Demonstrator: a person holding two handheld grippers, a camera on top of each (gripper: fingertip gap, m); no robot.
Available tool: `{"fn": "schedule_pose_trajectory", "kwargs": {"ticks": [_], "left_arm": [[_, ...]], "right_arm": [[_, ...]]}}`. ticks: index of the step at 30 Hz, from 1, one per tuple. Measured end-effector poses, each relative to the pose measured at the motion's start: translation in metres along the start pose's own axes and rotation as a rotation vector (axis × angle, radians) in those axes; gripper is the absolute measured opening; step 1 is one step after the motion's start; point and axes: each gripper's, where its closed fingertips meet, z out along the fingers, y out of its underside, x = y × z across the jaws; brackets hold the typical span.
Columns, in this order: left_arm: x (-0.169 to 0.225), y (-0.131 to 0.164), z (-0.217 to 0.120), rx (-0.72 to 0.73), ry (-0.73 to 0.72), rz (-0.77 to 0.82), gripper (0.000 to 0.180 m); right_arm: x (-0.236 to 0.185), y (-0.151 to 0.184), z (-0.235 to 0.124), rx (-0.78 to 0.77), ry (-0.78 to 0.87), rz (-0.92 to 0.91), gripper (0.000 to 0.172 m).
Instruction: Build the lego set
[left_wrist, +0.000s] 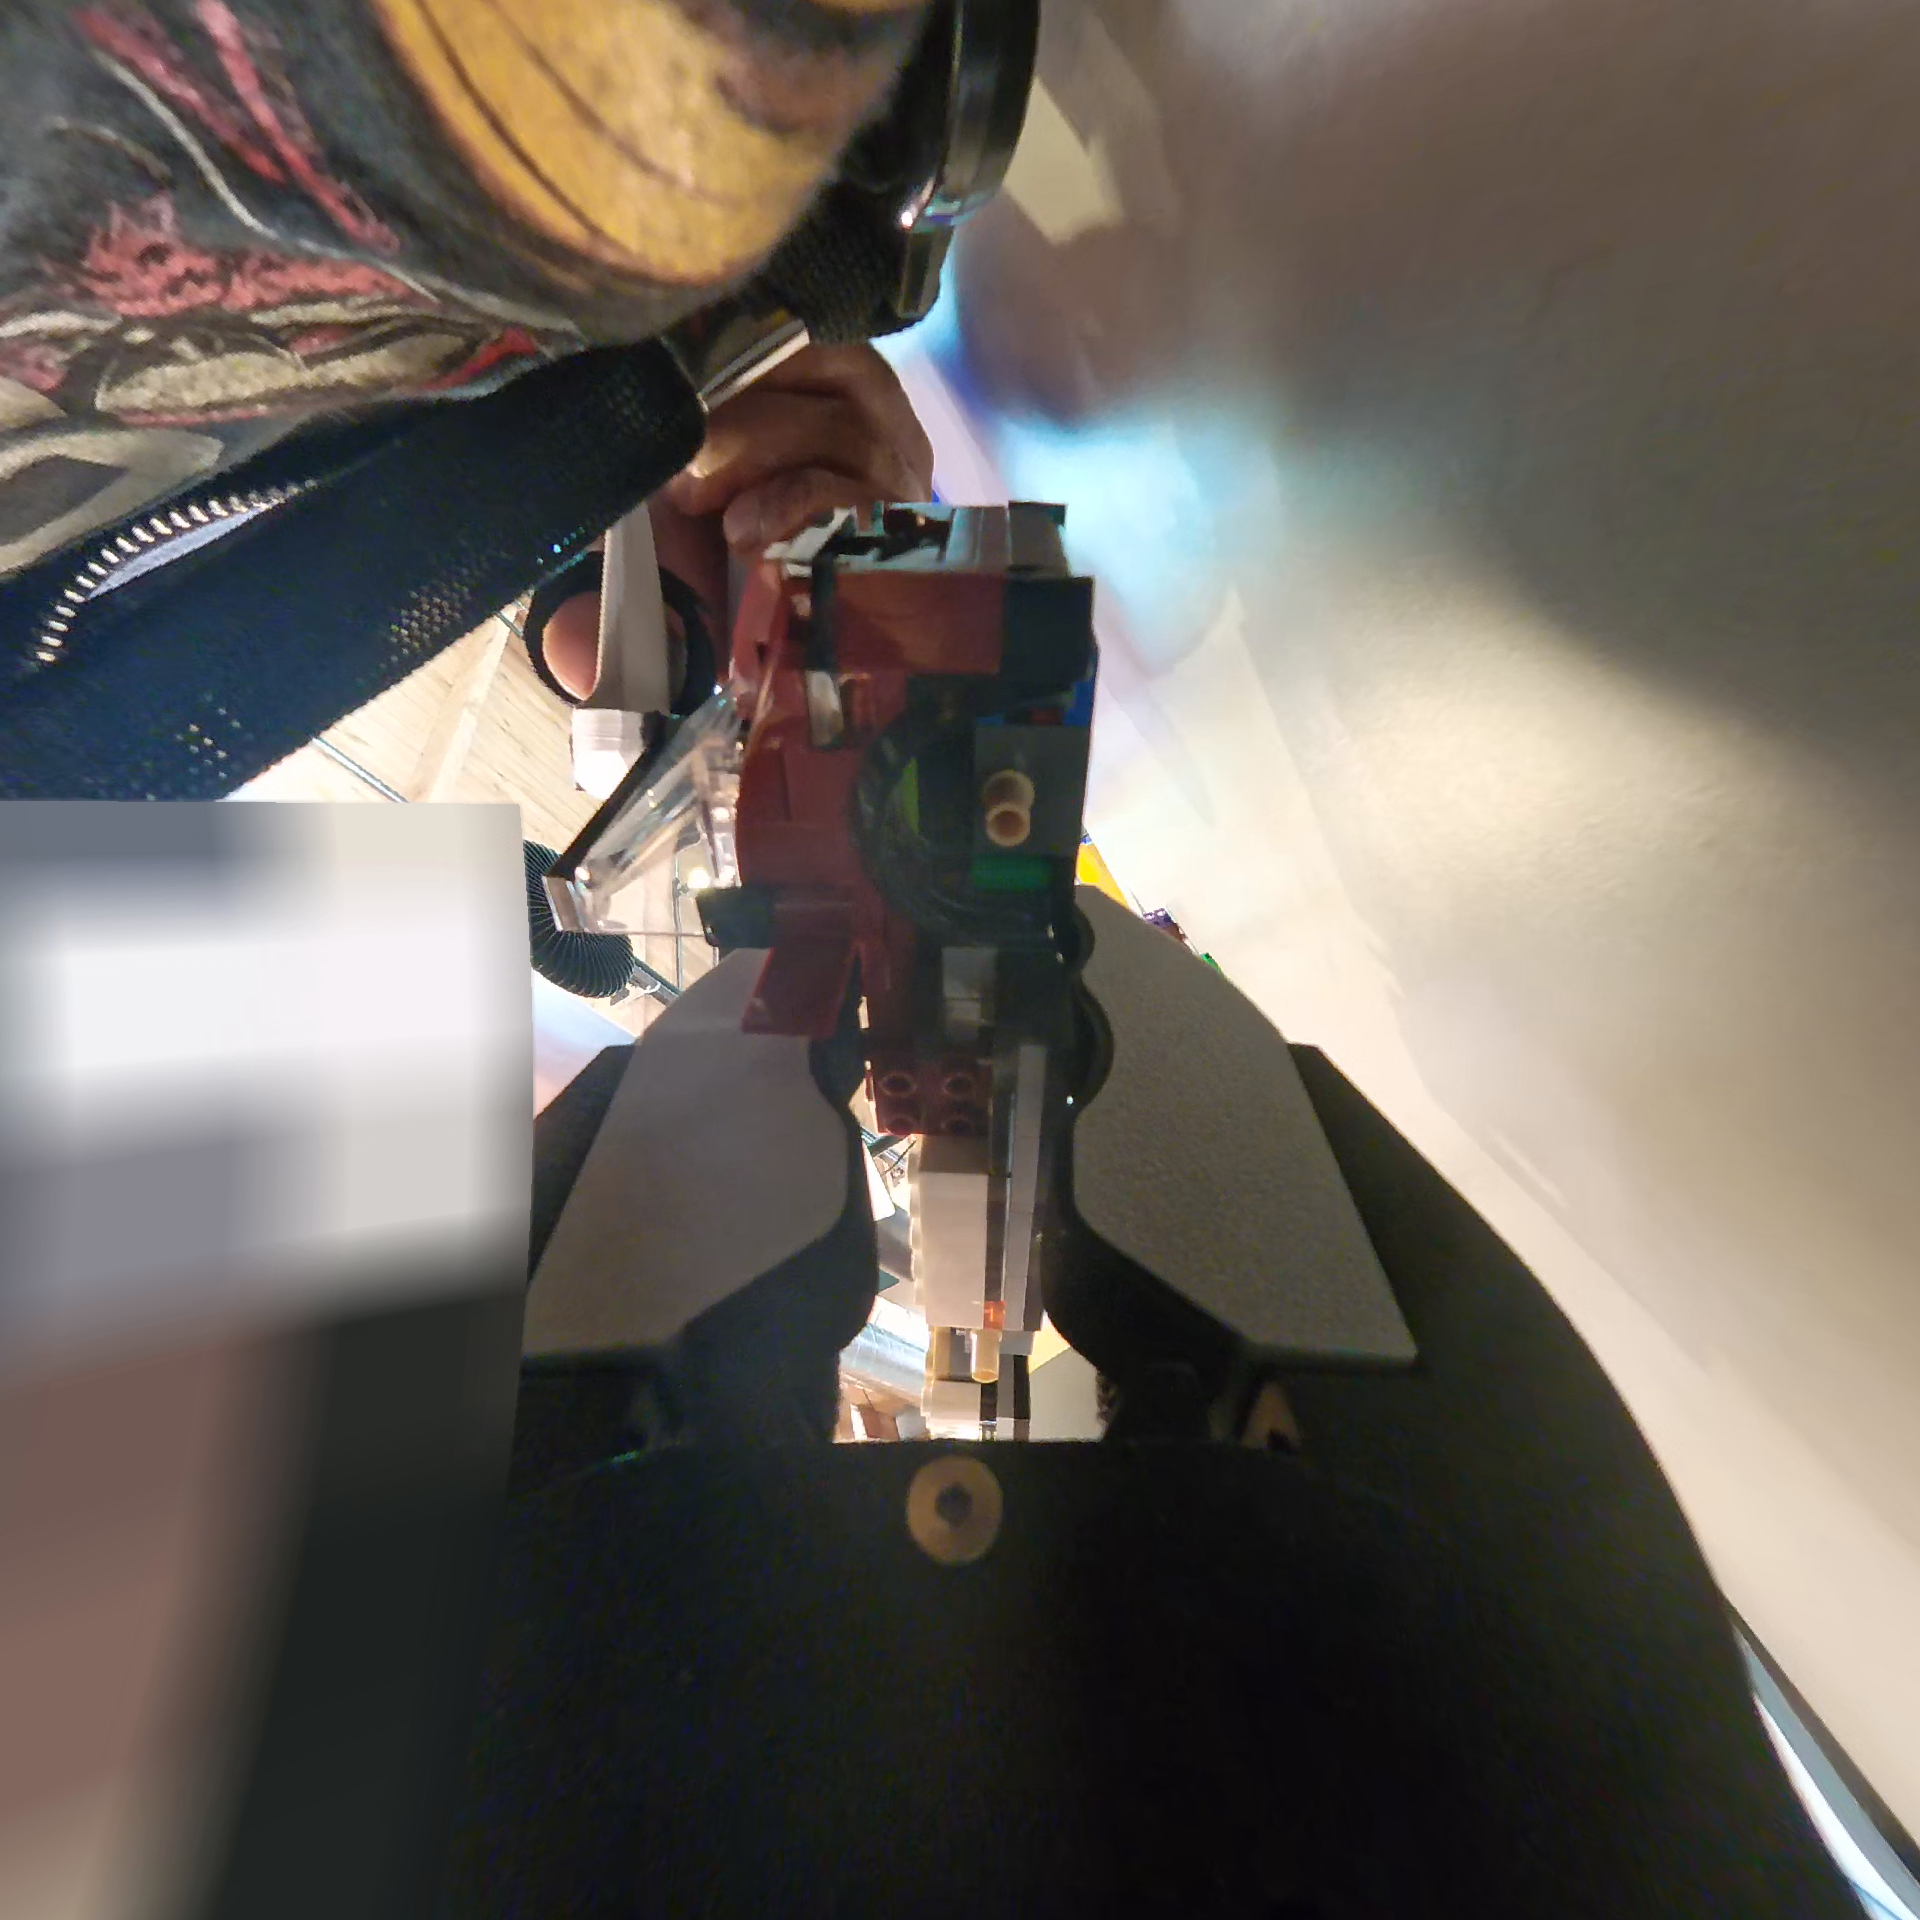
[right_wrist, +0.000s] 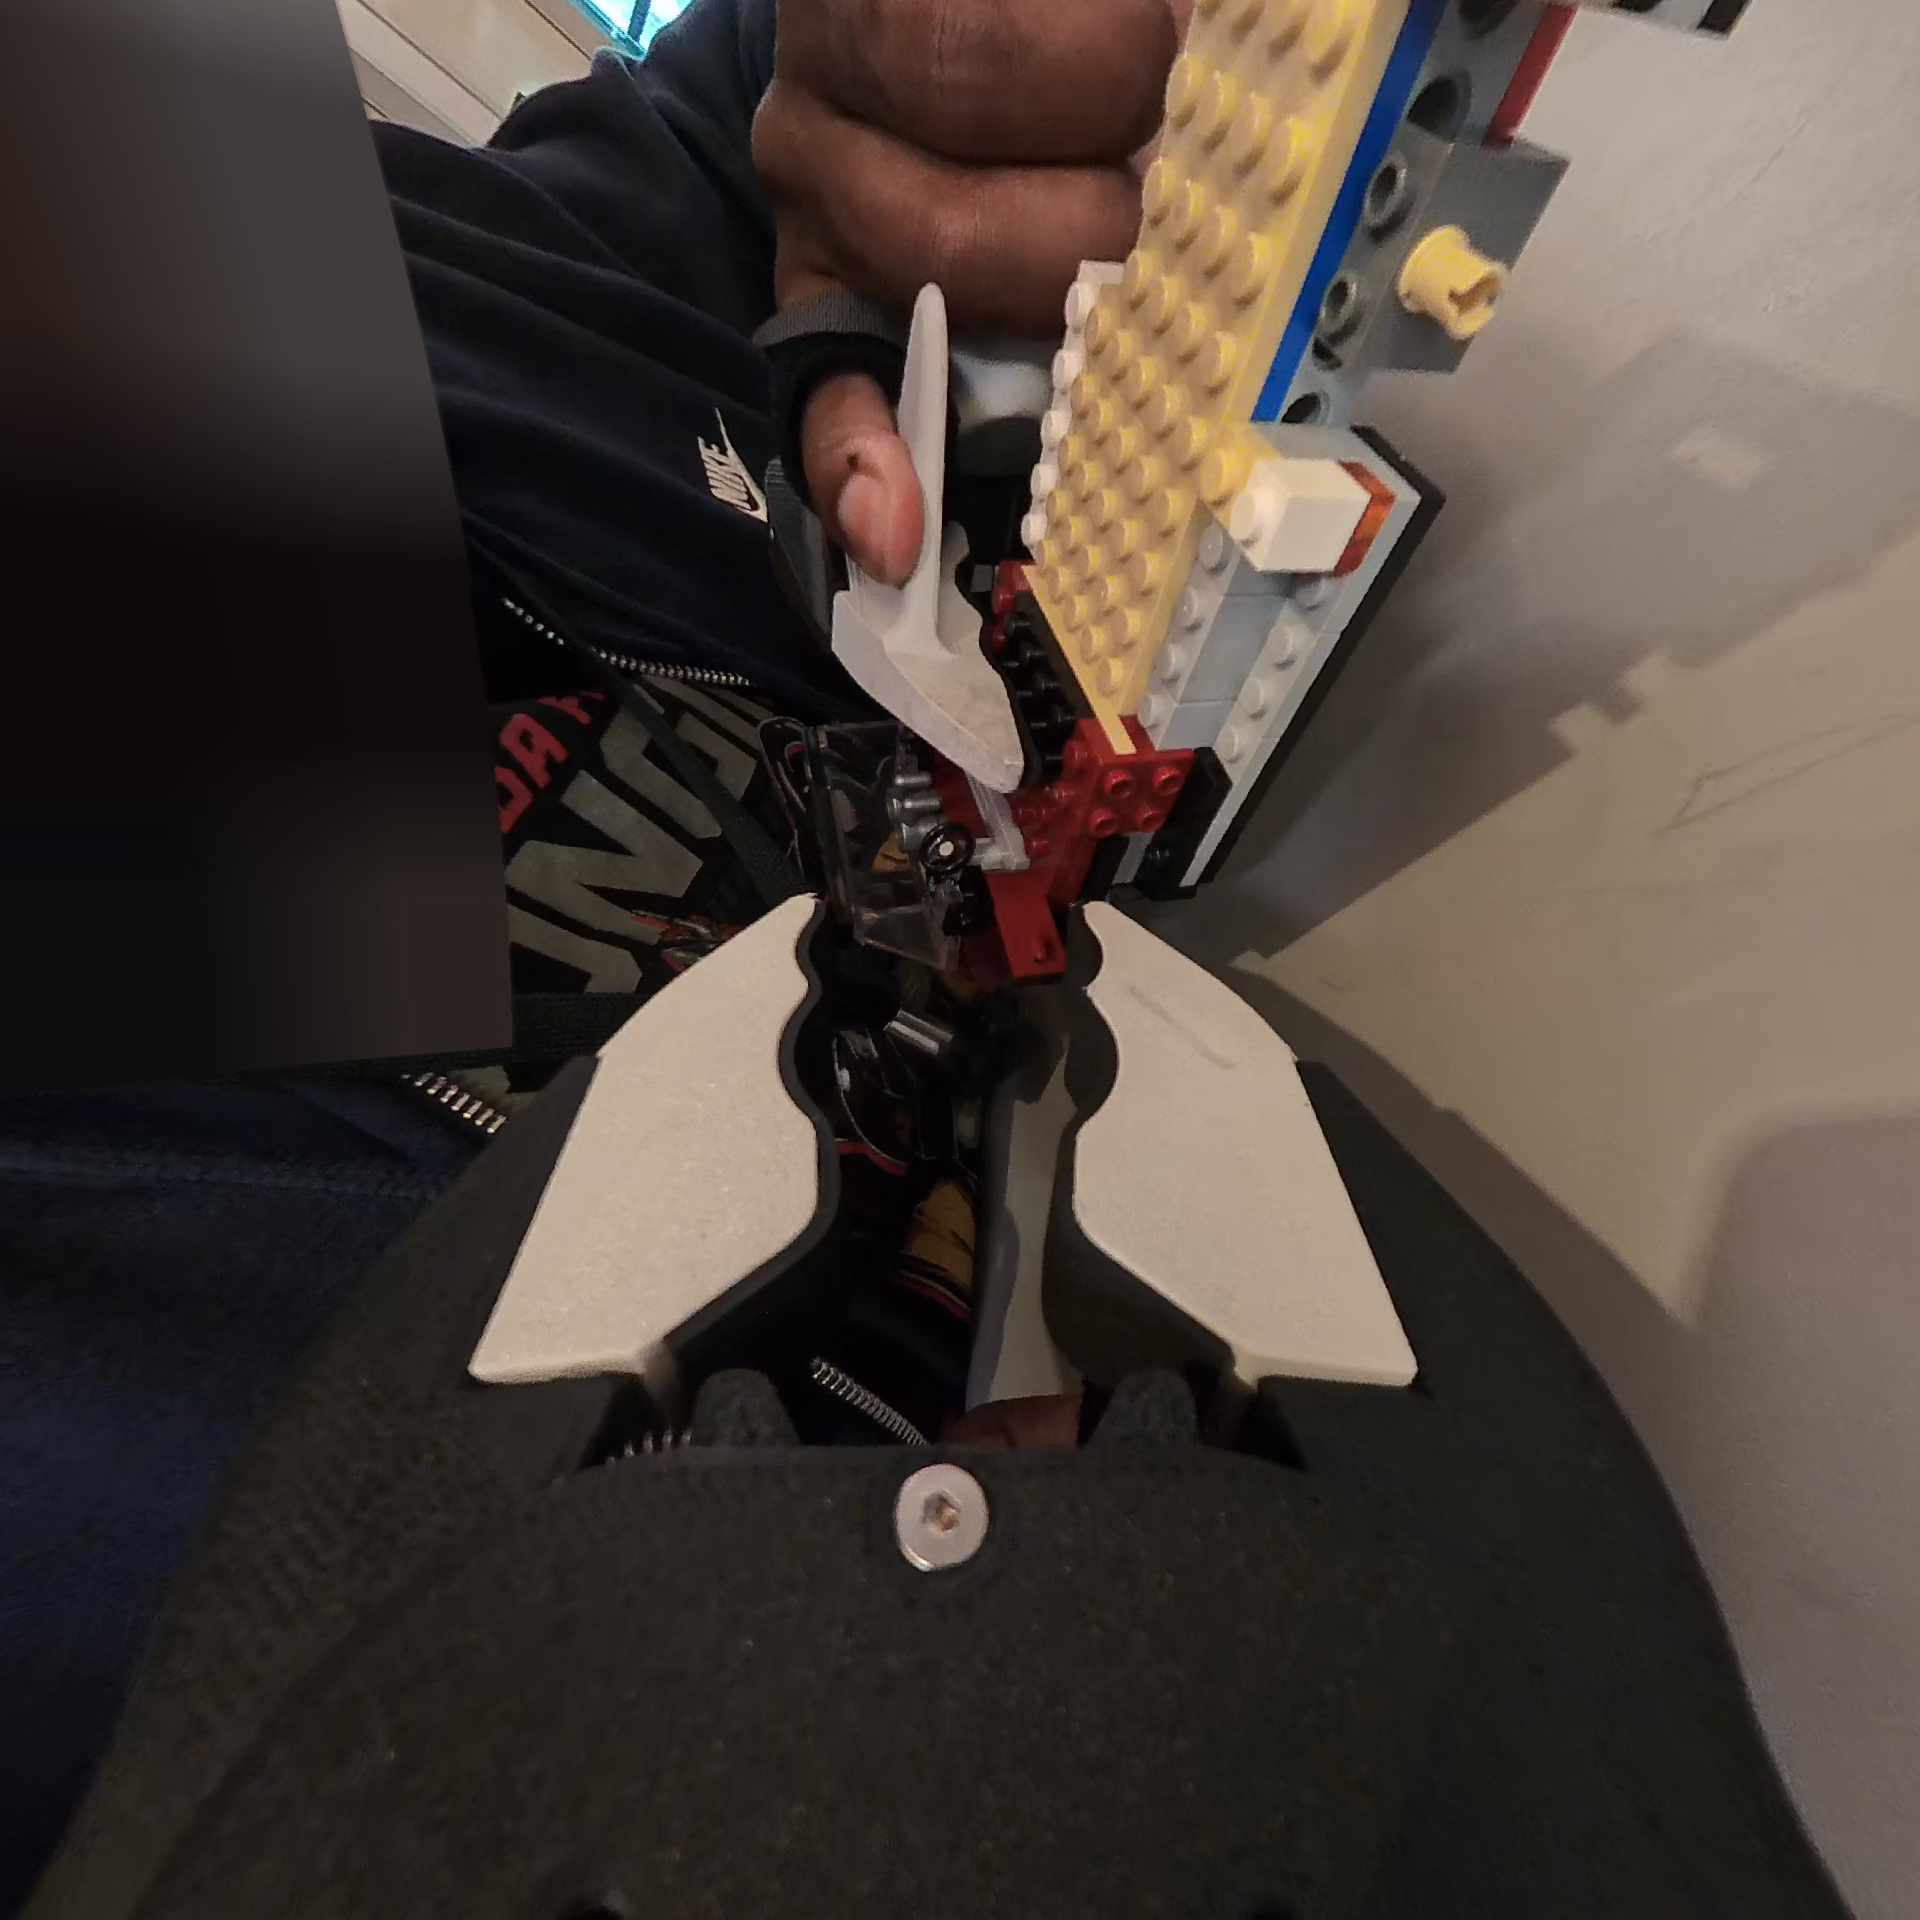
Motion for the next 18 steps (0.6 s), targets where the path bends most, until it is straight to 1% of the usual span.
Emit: {"fn": "schedule_pose_trajectory", "kwargs": {"ticks": [11, 12, 15, 18], "left_arm": [[0.003, 0.000, 0.000, 0.000, 0.007, -0.006, 0.033], [0.008, 0.002, -0.004, 0.001, 0.012, -0.018, 0.033], [0.014, 0.008, -0.005, -0.024, 0.026, -0.061, 0.034], [0.024, 0.017, -0.004, -0.072, 0.058, -0.140, 0.034]], "right_arm": [[0.001, 0.000, 0.000, 0.008, -0.006, 0.014, 0.042], [0.001, 0.000, 0.000, 0.014, -0.009, 0.020, 0.042], [0.006, -0.007, -0.005, 0.077, 0.003, 0.043, 0.044], [0.018, -0.019, -0.015, 0.154, 0.086, 0.020, 0.047]]}}
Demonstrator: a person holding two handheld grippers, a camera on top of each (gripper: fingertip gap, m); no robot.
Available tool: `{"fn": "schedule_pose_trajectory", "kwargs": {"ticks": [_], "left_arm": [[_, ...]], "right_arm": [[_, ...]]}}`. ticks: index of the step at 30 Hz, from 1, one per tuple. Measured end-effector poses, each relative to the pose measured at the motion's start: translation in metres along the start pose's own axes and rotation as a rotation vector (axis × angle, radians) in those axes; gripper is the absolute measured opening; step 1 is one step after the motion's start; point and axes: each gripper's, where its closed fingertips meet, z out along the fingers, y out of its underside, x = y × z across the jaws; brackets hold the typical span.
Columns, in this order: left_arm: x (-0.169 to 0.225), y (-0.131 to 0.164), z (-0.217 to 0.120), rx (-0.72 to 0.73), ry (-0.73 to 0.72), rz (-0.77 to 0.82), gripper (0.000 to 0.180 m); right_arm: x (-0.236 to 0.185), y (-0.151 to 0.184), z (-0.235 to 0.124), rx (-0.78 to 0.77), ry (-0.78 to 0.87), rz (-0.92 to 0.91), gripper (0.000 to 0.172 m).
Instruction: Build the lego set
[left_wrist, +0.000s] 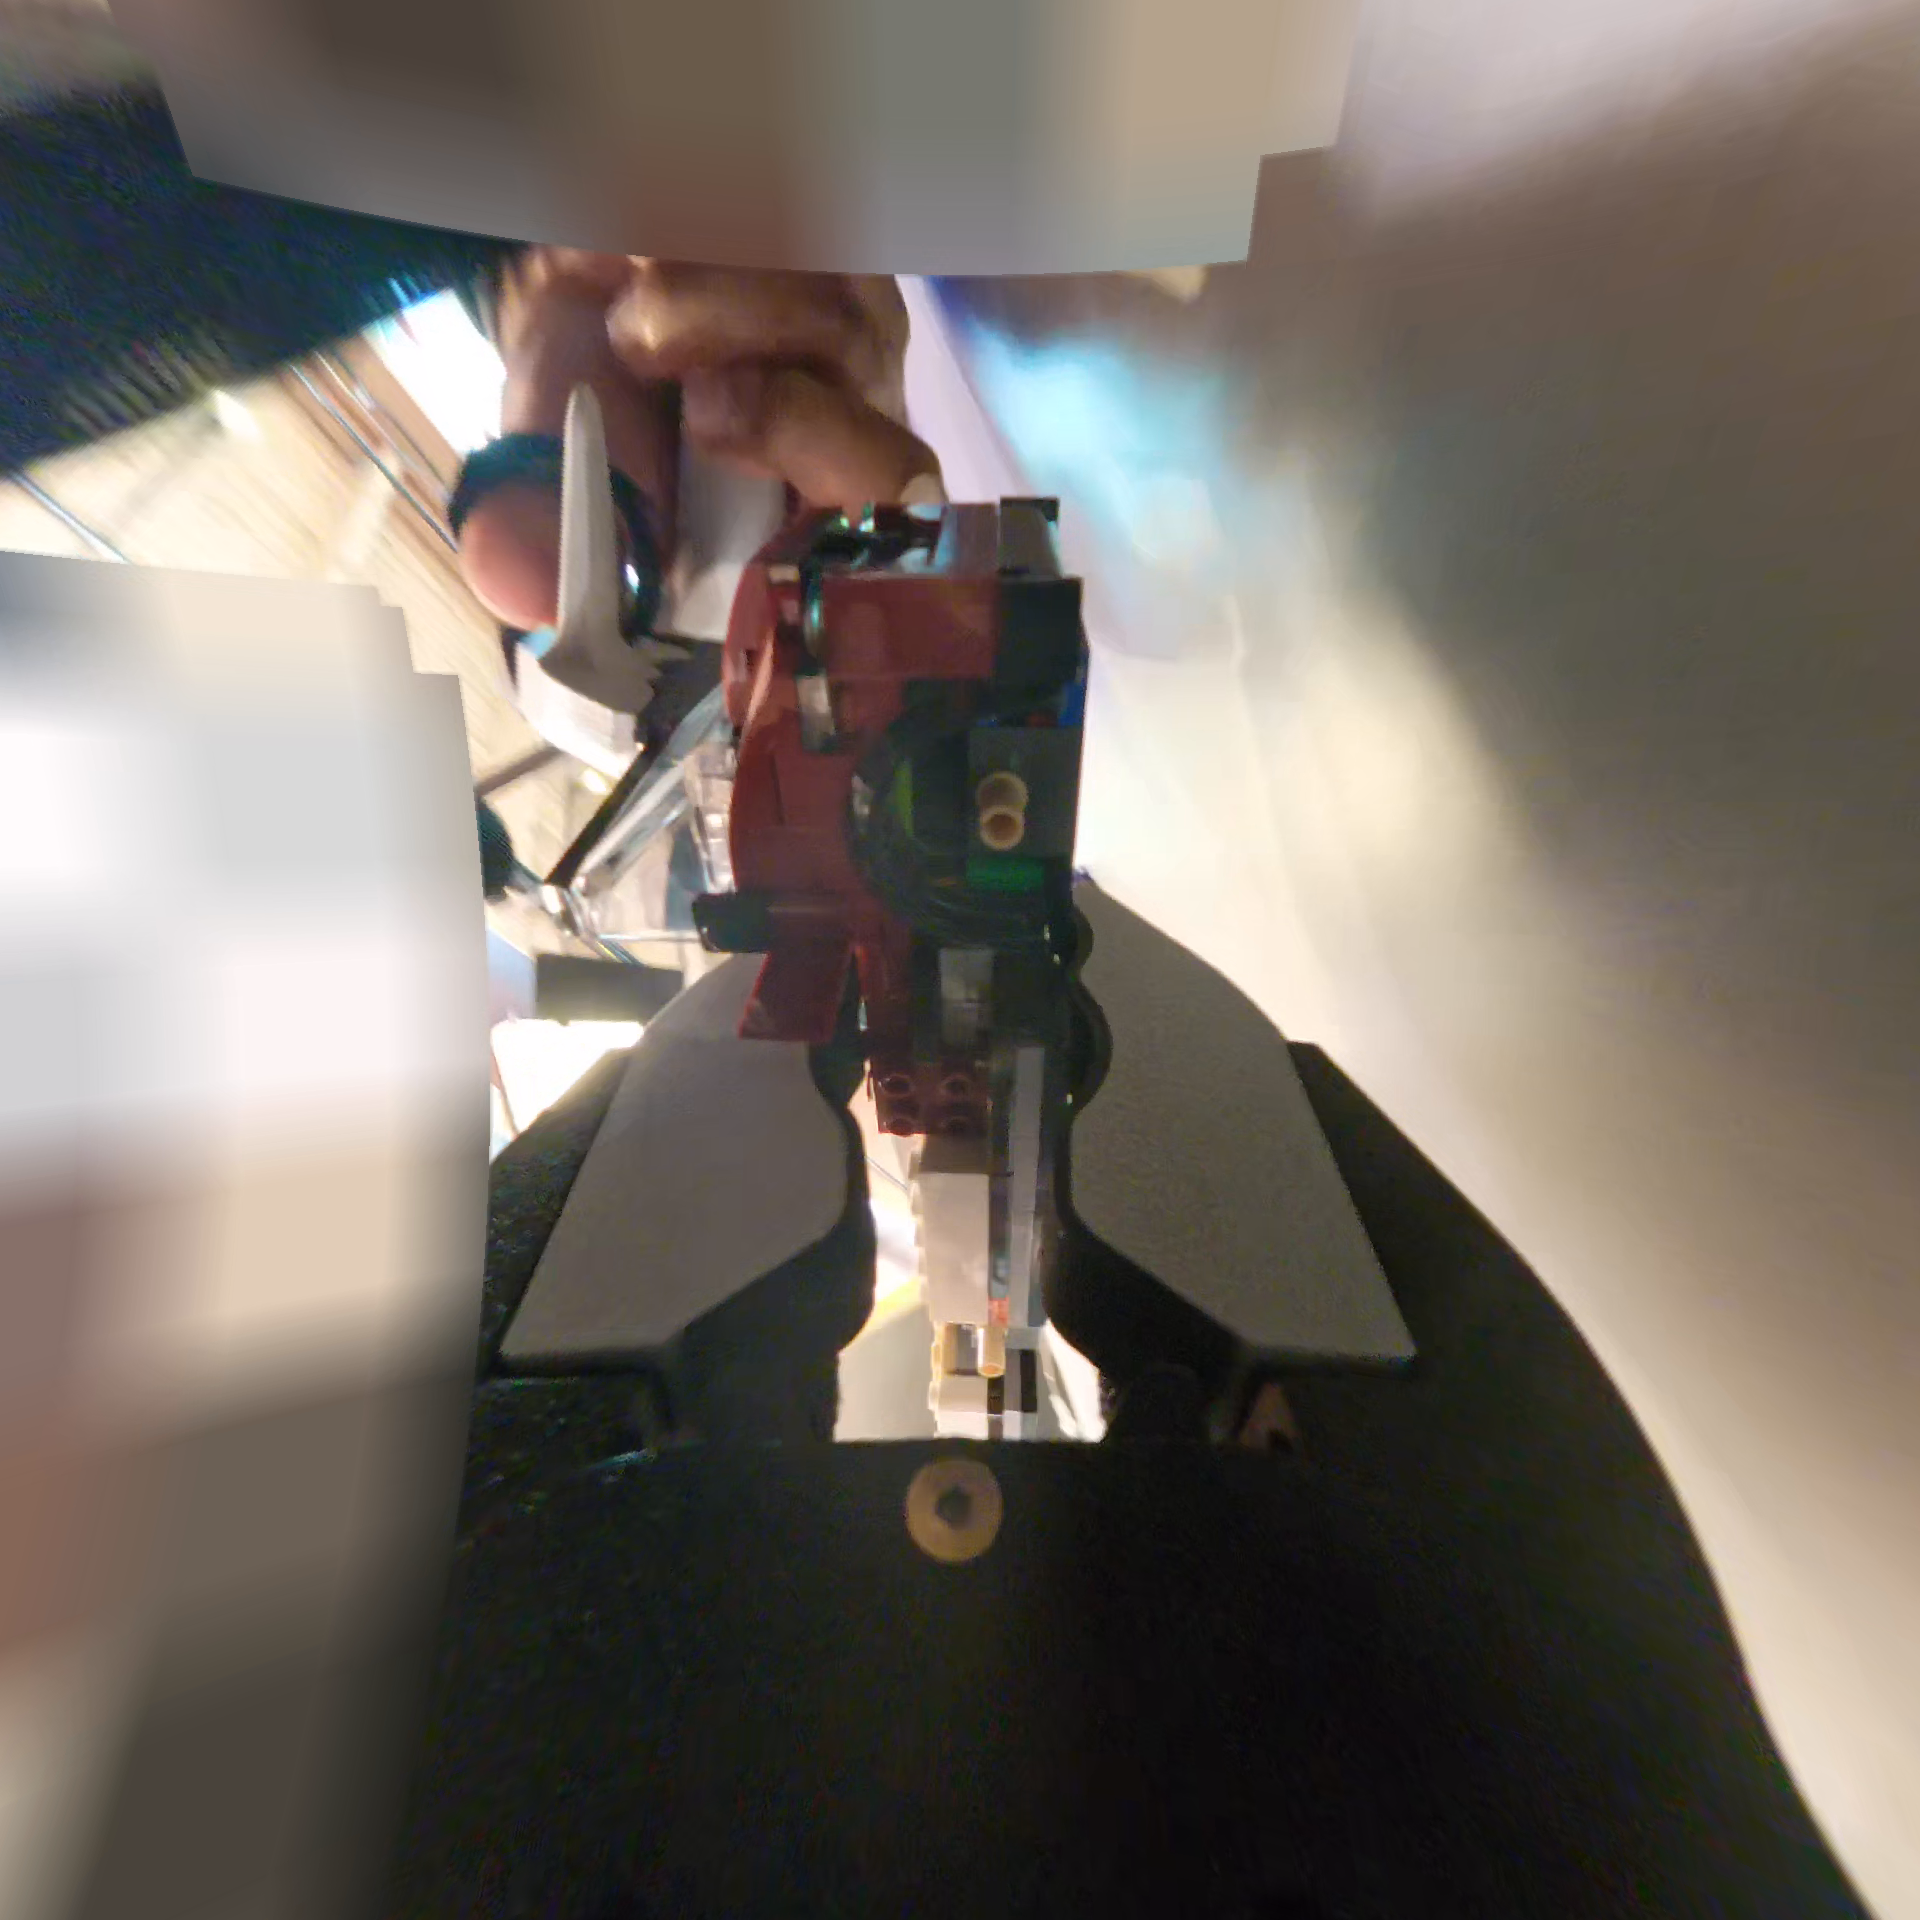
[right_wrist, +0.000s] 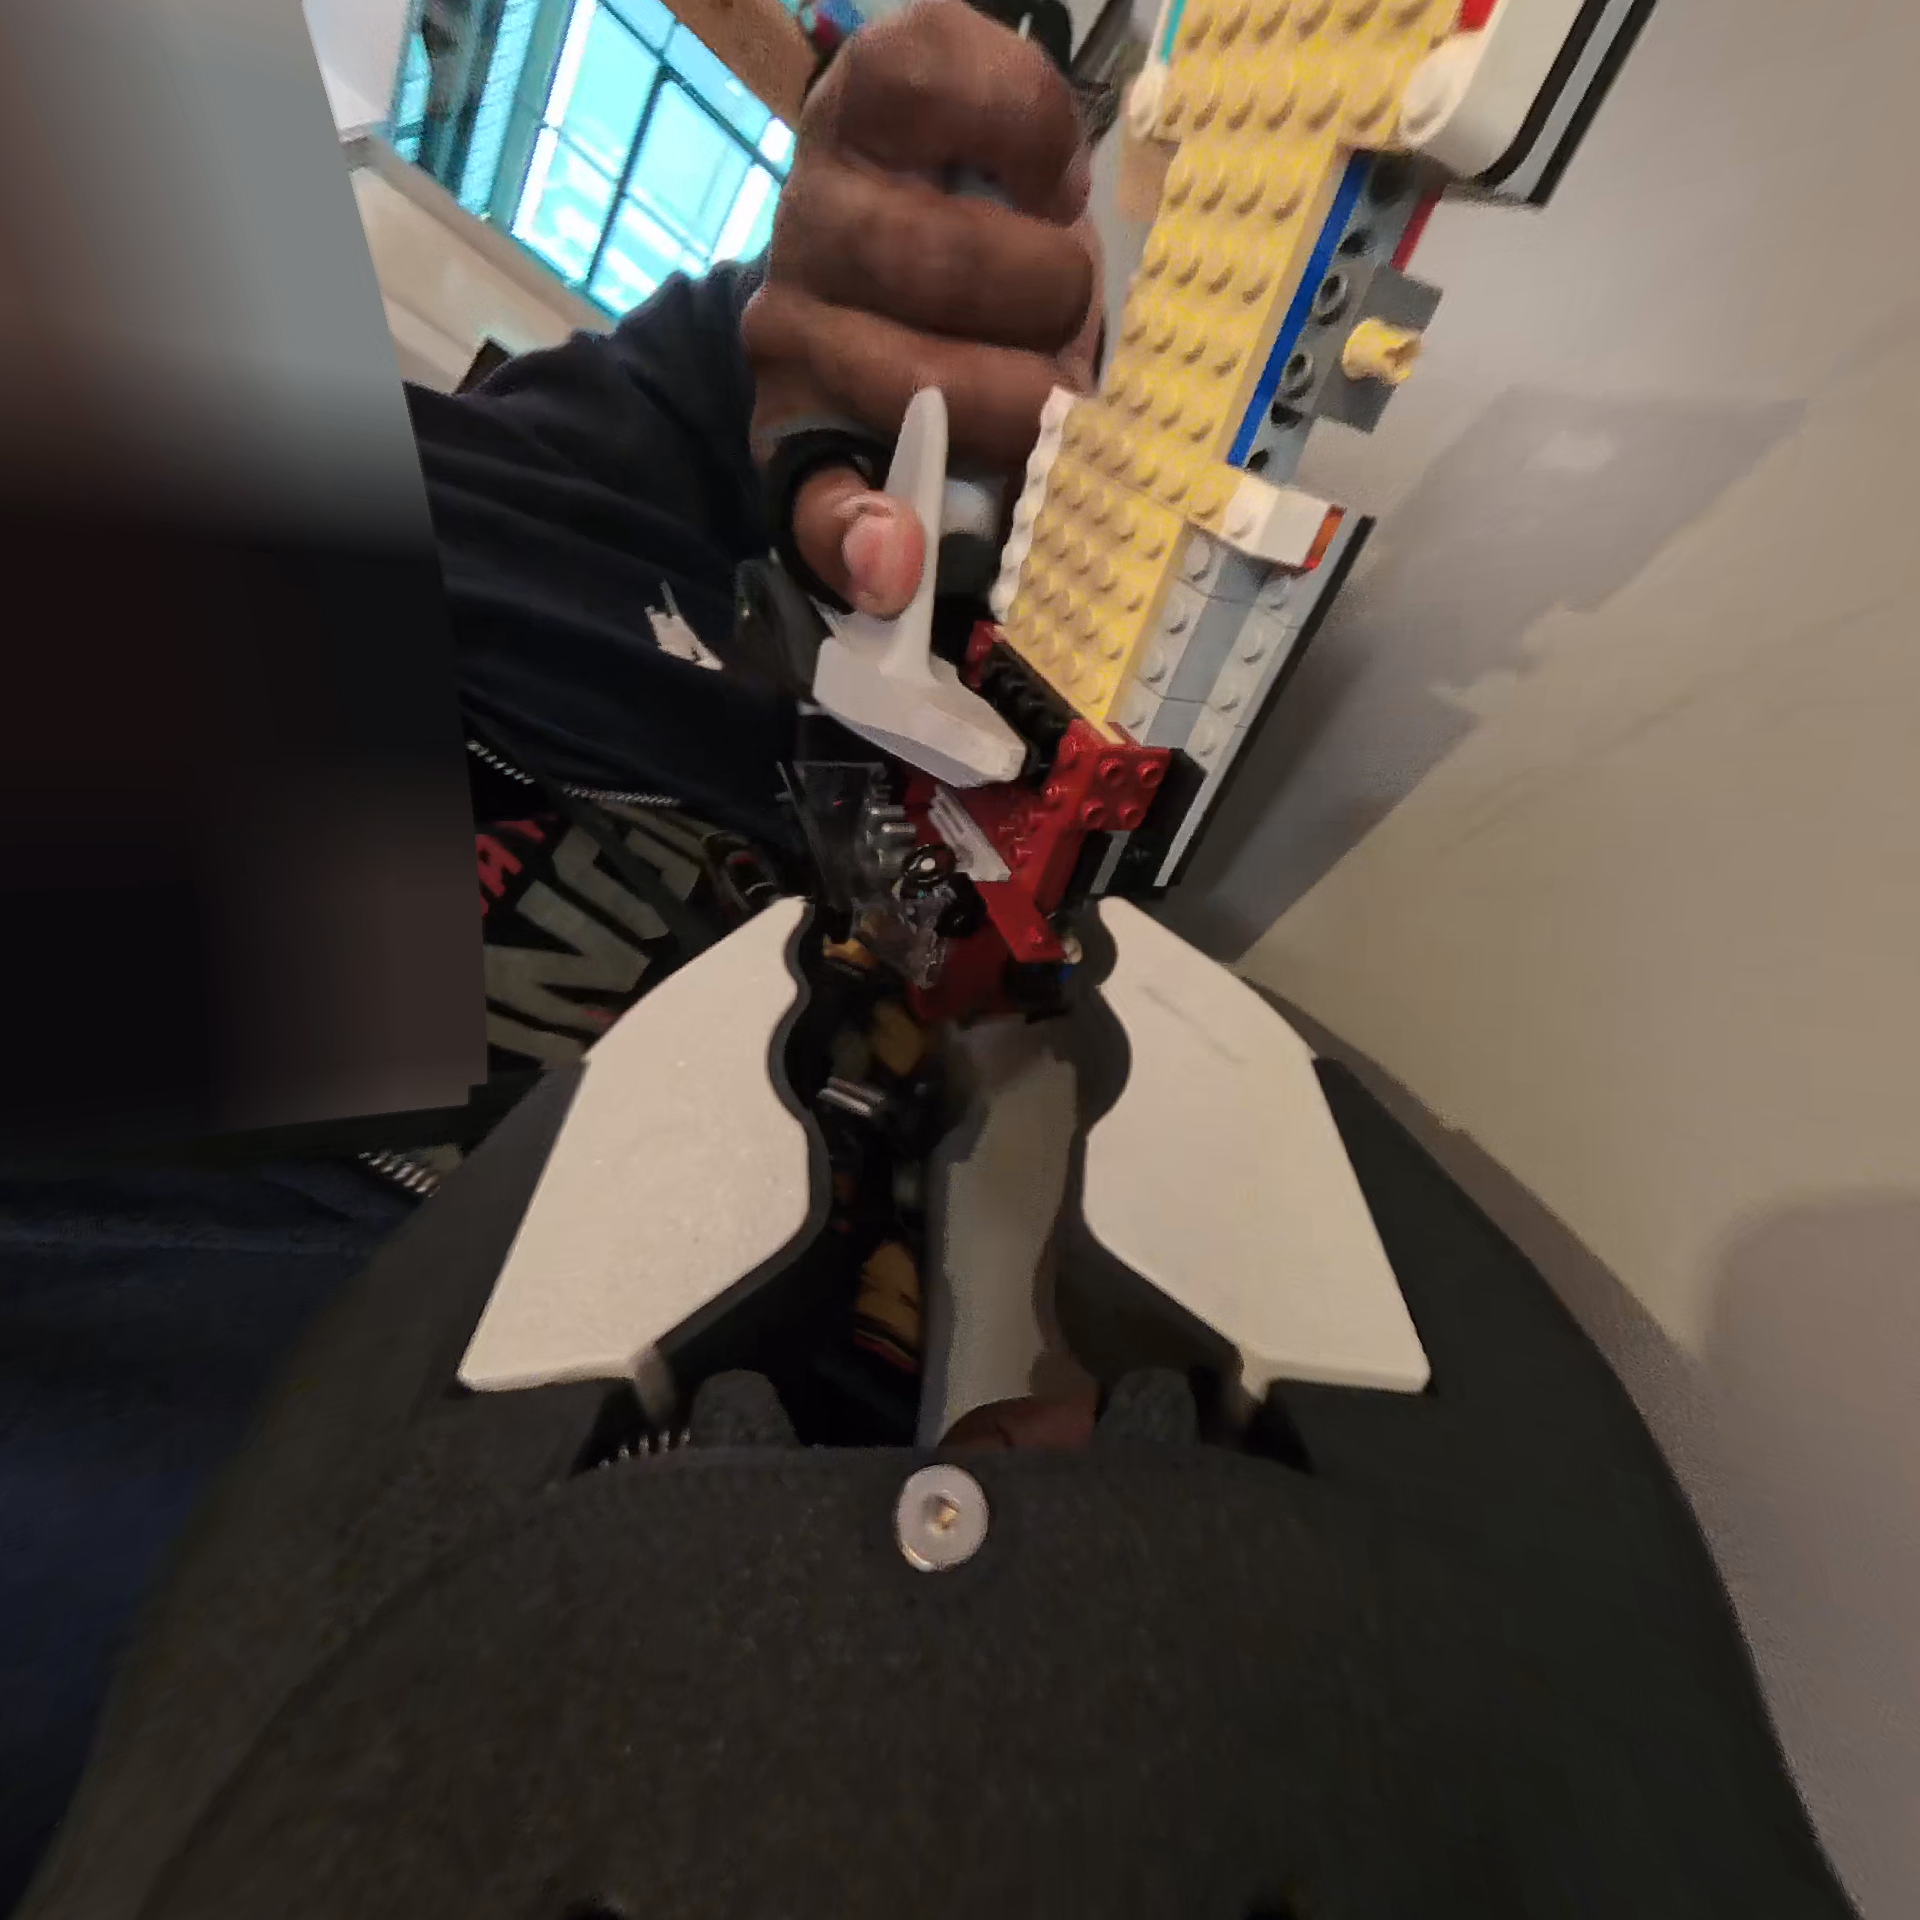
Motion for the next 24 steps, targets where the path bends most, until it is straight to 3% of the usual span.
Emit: {"fn": "schedule_pose_trajectory", "kwargs": {"ticks": [5, 15, 20, 24], "left_arm": [[0.025, 0.015, 0.003, -0.088, 0.118, -0.107, 0.033], [0.068, 0.045, 0.007, -0.368, 0.353, -0.384, 0.034], [0.073, 0.044, 0.008, -0.446, 0.387, -0.535, 0.034], [0.073, 0.040, 0.010, -0.459, 0.418, -0.559, 0.035]], "right_arm": [[0.025, -0.011, -0.017, 0.019, 0.258, -0.248, 0.059], [0.038, -0.032, -0.018, -0.081, 0.771, -1.059, 0.073], [0.038, -0.043, -0.008, -0.114, 0.891, -1.290, 0.077], [0.040, -0.043, 0.001, -0.175, 0.937, -1.431, 0.077]]}}
